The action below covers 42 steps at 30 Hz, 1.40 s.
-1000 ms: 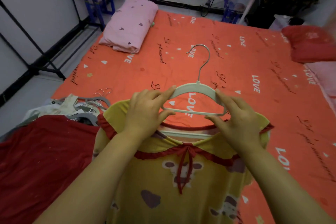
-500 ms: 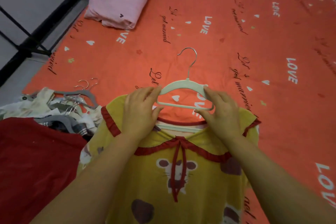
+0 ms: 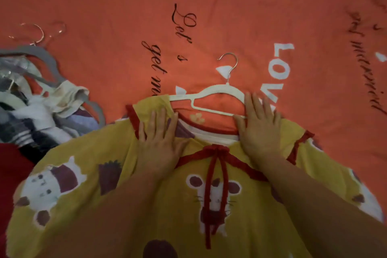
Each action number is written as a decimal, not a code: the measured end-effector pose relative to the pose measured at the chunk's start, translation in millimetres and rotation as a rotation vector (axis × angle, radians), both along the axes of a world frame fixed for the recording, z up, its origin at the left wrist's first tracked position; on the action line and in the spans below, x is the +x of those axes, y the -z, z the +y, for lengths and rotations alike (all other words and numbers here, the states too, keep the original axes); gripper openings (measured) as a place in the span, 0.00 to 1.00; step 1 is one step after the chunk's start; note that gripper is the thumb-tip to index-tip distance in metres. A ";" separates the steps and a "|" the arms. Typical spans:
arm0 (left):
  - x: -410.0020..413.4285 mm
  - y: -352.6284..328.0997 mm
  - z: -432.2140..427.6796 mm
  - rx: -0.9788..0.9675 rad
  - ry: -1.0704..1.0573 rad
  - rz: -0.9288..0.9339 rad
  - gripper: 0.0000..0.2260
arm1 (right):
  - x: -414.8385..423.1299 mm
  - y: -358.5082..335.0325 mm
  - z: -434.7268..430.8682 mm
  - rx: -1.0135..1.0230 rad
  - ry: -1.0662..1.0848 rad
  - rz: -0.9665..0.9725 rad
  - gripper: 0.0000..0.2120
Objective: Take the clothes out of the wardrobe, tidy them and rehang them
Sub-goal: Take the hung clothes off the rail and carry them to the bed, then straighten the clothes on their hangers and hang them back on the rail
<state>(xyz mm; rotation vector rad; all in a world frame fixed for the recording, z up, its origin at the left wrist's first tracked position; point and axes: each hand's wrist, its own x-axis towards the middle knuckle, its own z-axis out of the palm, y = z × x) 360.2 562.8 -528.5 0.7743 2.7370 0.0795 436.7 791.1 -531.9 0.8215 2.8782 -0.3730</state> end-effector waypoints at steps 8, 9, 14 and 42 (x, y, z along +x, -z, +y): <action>-1.4 17.3 0.9 0.056 0.013 0.061 0.30 | -3.6 25.1 -3.4 0.087 0.049 0.111 0.30; -1.0 16.3 1.2 0.051 0.013 0.062 0.30 | -3.4 24.9 -3.5 0.090 0.049 0.113 0.30; -2.4 14.5 2.0 0.046 0.018 0.028 0.31 | -2.8 19.0 -1.9 0.073 0.038 0.020 0.30; 132.4 -313.0 -173.5 0.125 -0.178 0.018 0.24 | 138.3 -289.4 -198.1 -0.293 -0.260 0.056 0.20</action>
